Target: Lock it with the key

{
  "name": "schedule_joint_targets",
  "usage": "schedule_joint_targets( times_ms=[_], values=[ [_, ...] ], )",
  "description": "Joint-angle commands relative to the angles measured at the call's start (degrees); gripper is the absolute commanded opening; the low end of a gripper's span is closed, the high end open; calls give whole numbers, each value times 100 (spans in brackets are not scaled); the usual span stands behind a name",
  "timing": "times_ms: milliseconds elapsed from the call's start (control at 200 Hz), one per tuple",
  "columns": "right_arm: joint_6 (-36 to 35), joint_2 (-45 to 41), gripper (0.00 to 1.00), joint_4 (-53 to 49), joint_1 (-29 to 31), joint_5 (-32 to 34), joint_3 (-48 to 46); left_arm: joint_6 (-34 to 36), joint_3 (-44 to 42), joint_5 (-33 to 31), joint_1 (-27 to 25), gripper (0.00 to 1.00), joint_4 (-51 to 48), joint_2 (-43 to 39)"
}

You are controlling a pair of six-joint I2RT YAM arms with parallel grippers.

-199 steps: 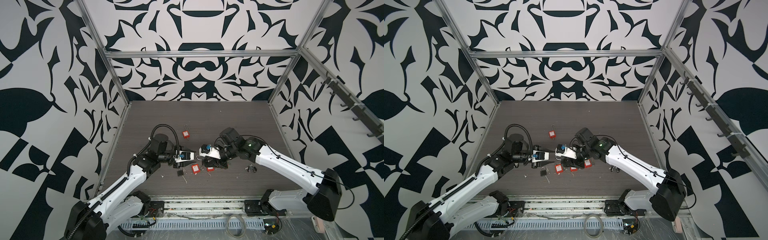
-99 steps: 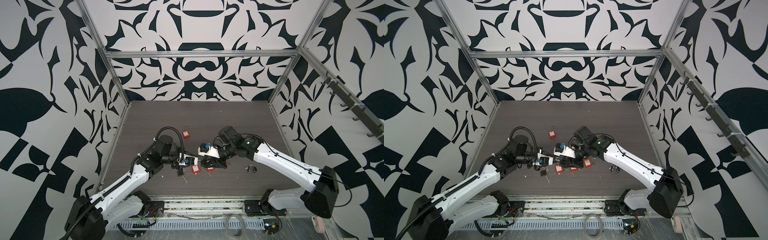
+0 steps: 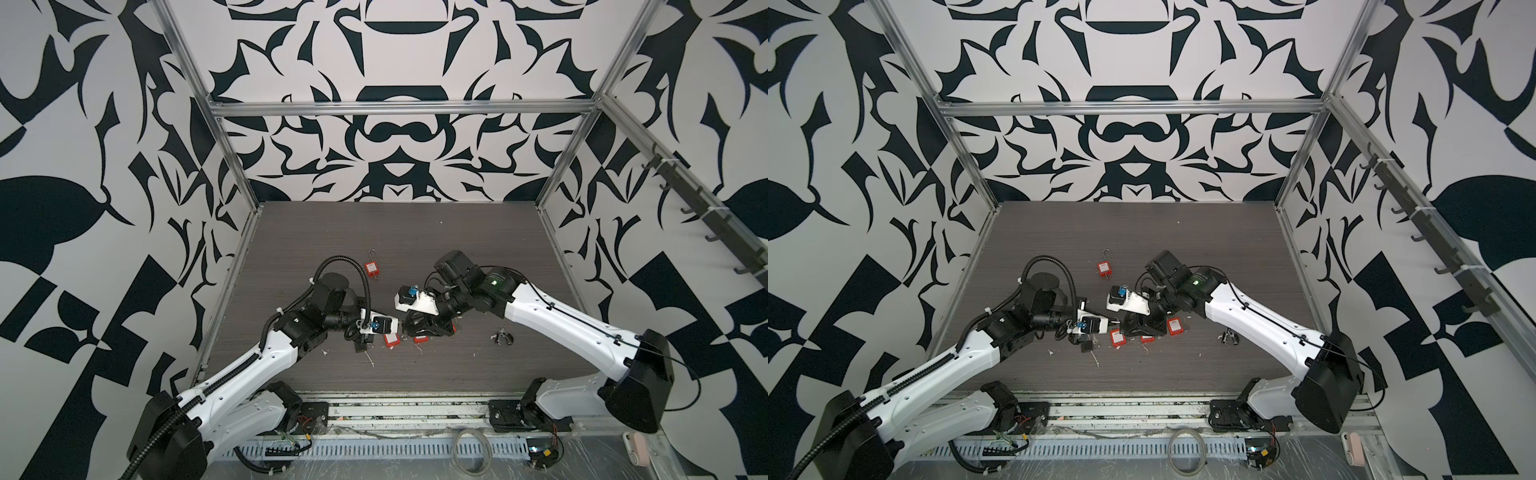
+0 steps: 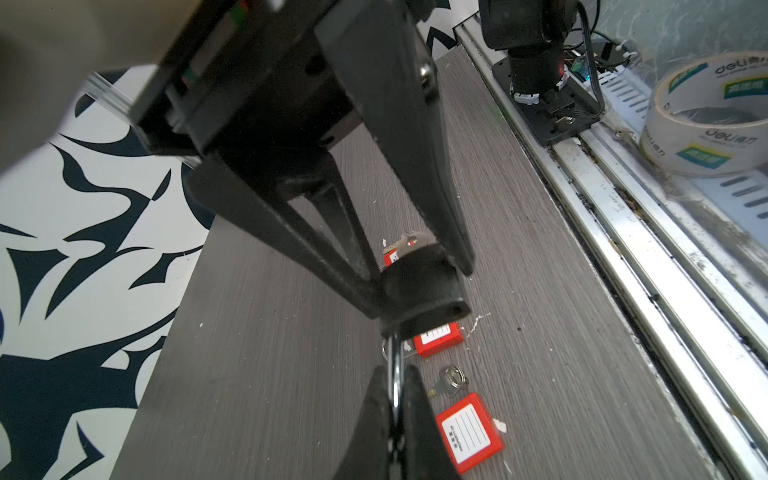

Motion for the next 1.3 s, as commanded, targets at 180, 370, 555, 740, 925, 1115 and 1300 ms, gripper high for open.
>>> schedule_joint_targets(
  times_ms=[180,370,555,740,925,1115,1300],
  values=[
    [-255,-489,60,171,17,510,242,-1326,121,334,-26,0,-143,-177],
    [-320,-569,54,139,18,709,101,-2014,263,501,-22,0,-113,-43],
    [-163,-547,45,311,16,662,-65,-2414,350,454,31,0,50,141],
    [-53,-535,39,680,27,676,-270,-2745,353,695,51,0,268,254],
    [-82,-483,37,644,32,592,-302,-2863,379,930,114,0,248,341],
    [-82,-503,33,558,32,287,-357,-2897,416,980,157,0,255,403],
    [-57,-503,38,465,34,227,-416,-2909,459,1059,167,0,271,454]
  ],
)
